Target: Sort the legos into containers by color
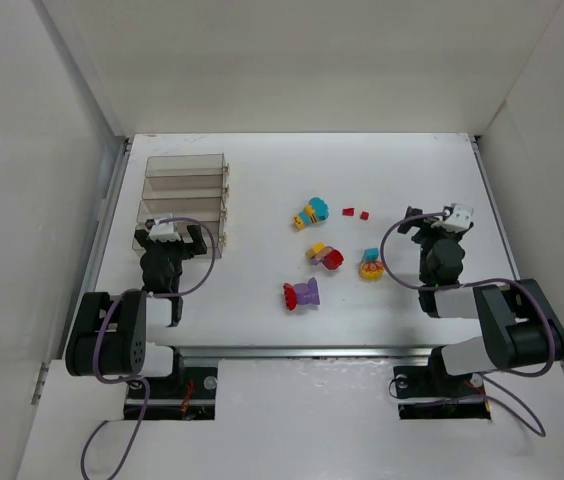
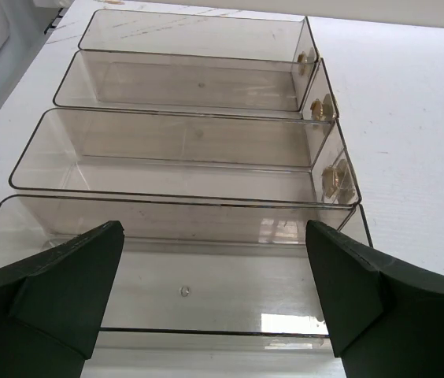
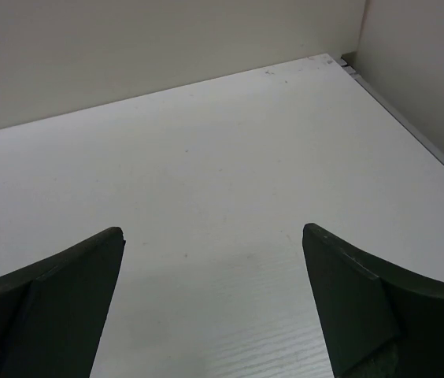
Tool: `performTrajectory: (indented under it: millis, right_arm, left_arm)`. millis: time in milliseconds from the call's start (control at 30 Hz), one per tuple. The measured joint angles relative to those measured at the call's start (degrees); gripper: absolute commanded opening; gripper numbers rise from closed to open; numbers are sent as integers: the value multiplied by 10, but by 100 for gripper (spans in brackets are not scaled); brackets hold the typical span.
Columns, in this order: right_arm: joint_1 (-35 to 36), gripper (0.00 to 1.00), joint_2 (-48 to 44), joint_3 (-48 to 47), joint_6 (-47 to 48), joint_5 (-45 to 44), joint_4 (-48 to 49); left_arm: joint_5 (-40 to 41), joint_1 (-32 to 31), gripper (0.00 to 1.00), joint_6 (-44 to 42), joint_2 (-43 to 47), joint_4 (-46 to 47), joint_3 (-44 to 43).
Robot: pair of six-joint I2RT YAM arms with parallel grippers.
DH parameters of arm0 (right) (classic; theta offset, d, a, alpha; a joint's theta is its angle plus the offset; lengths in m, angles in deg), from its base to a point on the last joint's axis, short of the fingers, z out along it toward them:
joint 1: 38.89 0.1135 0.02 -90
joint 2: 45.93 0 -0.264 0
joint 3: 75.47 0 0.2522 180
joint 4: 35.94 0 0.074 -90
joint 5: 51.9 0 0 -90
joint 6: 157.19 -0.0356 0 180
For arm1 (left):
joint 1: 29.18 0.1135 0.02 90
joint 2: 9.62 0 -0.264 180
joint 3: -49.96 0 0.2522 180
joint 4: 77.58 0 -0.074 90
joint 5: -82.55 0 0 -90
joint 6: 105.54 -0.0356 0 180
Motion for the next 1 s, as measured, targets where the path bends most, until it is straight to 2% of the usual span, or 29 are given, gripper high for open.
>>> performTrajectory:
  millis: [267, 333, 400, 500, 667, 733, 900, 1000]
  right_arm:
    - [4, 100, -7, -7, 2, -6, -18]
    - [19, 100, -29, -44, 6, -33, -102]
    - [31, 100, -40, -140, 19, -62, -229]
    - [51, 100, -36, -311, 70, -122, -354]
    - [82, 100, -26, -509, 131, -190, -468]
    - [82, 100, 10, -624, 131, -153, -560]
    - [74, 100, 161, -931, 81, 7, -819]
    - [73, 100, 230, -991, 40, 72, -918]
  left_arm:
    - [-7, 0, 100, -2, 0, 0, 0]
    - [-27, 0, 100, -10, 7, -5, 0]
    - [-64, 0, 100, -24, 43, -61, -17]
    - [-156, 0, 100, -103, 104, -224, -129]
    - [-222, -10, 100, -186, 71, -412, -416]
    - [-225, -20, 100, -231, 40, -488, -512]
    - [-185, -102, 100, -317, -37, -644, -654]
    - [-117, -158, 100, -327, -90, -717, -725]
